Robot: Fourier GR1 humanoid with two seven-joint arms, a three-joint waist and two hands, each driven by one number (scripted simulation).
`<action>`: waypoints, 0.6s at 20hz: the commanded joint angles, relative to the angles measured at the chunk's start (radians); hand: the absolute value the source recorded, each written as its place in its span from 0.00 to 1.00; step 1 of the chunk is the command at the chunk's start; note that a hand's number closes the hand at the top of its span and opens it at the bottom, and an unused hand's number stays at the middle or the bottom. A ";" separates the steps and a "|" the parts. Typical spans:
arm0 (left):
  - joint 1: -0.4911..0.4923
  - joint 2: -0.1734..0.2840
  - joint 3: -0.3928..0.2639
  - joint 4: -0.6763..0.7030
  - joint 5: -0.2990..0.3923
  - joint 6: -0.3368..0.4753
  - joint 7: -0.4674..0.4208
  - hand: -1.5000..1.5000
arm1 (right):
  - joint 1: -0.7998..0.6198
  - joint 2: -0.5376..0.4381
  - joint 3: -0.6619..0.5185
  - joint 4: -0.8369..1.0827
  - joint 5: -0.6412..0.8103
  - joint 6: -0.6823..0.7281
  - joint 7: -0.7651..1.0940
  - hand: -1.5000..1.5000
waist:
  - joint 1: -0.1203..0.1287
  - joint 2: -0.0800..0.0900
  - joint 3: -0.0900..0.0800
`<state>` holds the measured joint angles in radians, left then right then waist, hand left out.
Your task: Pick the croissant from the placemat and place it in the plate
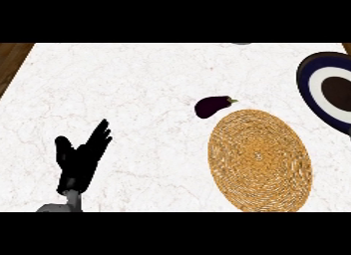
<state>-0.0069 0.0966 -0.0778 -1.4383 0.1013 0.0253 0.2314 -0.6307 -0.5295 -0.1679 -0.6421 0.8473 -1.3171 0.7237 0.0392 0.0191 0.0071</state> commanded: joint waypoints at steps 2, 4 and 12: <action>0.008 -0.007 -0.008 -0.001 -0.001 -0.005 -0.013 0.50 | -0.002 -0.045 0.019 0.044 -0.159 0.262 -0.034 0.00 | 0.007 0.001 0.002; 0.022 0.009 -0.005 -0.024 0.005 -0.017 0.001 0.50 | 0.031 -0.027 0.011 0.020 -0.226 0.250 -0.109 0.00 | 0.014 0.004 0.006; 0.006 -0.012 -0.001 0.014 -0.005 0.004 -0.019 0.50 | 0.034 -0.023 -0.067 -0.129 -0.459 0.244 -0.439 0.00 | -0.004 0.005 0.007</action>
<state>-0.0032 0.0855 -0.0862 -1.4400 0.0942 0.0301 0.2246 -0.6103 -0.5486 -0.1959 -0.7054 0.4906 -1.0908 0.4305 0.0439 0.0246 0.0139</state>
